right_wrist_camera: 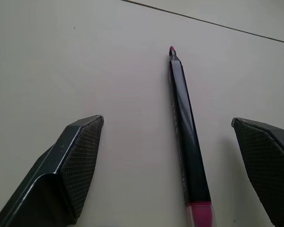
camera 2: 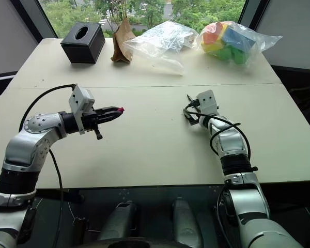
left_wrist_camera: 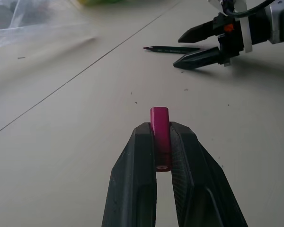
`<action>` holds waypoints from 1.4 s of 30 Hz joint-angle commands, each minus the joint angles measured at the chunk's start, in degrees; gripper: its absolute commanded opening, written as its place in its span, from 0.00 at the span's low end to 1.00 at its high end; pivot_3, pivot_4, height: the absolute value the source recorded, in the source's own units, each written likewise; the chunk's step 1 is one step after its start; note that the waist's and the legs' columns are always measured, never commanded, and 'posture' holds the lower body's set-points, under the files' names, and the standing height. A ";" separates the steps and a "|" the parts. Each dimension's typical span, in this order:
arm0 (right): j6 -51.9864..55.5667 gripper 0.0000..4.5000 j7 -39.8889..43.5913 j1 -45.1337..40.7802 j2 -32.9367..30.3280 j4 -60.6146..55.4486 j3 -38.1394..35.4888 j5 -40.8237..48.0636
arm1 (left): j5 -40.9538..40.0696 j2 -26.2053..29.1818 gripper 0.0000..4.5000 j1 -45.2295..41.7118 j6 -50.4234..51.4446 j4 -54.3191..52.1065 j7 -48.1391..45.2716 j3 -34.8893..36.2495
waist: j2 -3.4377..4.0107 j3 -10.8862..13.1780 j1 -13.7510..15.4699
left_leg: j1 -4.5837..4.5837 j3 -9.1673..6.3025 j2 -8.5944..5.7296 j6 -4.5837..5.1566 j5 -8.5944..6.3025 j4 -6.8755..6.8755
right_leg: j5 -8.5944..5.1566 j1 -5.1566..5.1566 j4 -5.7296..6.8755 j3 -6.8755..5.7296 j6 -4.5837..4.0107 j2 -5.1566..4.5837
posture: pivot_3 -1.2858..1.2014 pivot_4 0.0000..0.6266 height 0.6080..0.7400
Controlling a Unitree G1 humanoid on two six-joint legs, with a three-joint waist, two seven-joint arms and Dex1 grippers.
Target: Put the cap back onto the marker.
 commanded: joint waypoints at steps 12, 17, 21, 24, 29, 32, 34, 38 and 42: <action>3.82 0.88 1.68 -4.17 -0.01 4.77 -2.68 2.17 | -0.95 -0.42 0.00 -1.39 -0.24 -1.94 1.37 0.62 | 0.00 0.00 -0.03 | 0.00 0.00 0.00 0.00 0.00 0.00 | 0.00 0.00 0.00 0.00 0.00 0.00 | 0.52 0.24 1.00; 4.73 0.34 2.78 -3.43 -0.20 3.68 -2.08 2.09 | -1.05 -0.34 0.00 -1.45 -0.09 -2.02 1.19 0.35 | 0.00 0.00 -0.03 | 0.00 0.00 0.00 0.00 0.00 0.00 | 0.00 0.00 0.00 0.00 0.00 0.00 | 0.52 0.24 1.00; 5.27 0.01 3.21 -2.82 -0.27 2.63 -1.97 2.00 | -1.08 -0.39 0.00 -1.91 -0.12 -1.68 1.06 0.08 | 0.00 0.00 -0.02 | 0.00 0.00 0.00 0.00 0.00 0.00 | 0.00 0.00 0.00 0.00 0.00 0.00 | 0.52 0.24 1.00; 5.99 0.01 4.32 -2.25 -0.69 0.96 -1.36 1.97 | -0.89 -0.44 0.00 -2.59 -0.64 -1.05 0.41 -0.50 | 0.00 0.00 -0.02 | 0.00 0.00 0.00 0.00 0.00 0.00 | 0.00 0.00 0.00 0.00 0.00 0.00 | 0.52 0.24 1.00; 4.02 0.01 10.91 -1.56 -4.87 -6.59 2.87 0.29 | -0.46 -1.22 0.00 -4.01 -2.85 0.97 -1.95 -2.17 | 0.02 0.01 -0.01 | 0.00 0.01 0.00 0.00 0.00 0.00 | 0.00 0.00 0.00 0.00 0.00 0.00 | 0.52 0.24 1.00; 1.43 0.01 17.65 -1.48 -9.48 -12.82 6.49 -0.76 | 2.03 -0.84 0.00 -4.77 -7.66 5.11 -4.63 -4.08 | 0.06 0.04 0.00 | 0.00 0.02 -0.01 0.00 0.00 0.00 | 0.00 -0.01 -0.01 0.00 0.00 0.00 | 0.52 0.24 1.00; -0.25 0.01 22.27 -1.42 -12.54 -16.72 8.72 -1.25 | 3.72 -0.40 0.00 -5.18 -11.30 7.50 -6.73 -5.35 | 0.07 0.04 -0.03 | -0.01 0.02 -0.01 0.00 0.00 -0.01 | 0.00 -0.02 -0.01 -0.01 0.00 0.01 | 0.52 0.24 1.00; -3.11 0.01 29.84 -1.36 -17.40 -22.66 11.63 -1.55 | 5.15 -0.81 0.00 -6.47 -16.02 10.79 -9.40 -6.23 | 0.06 0.04 0.06 | -0.01 0.01 0.01 0.01 0.00 -0.01 | -0.01 -0.02 -0.02 -0.01 0.01 0.03 | 0.52 0.24 1.00; -3.13 0.01 35.43 -1.63 -19.50 -26.79 12.59 -0.07 | 6.12 -1.21 0.00 -7.64 -18.54 12.92 -10.78 -6.90 | 0.04 0.05 0.18 | -0.03 0.02 0.00 0.01 0.00 0.00 | -0.01 -0.02 -0.03 -0.01 0.01 0.03 | 0.52 0.24 1.00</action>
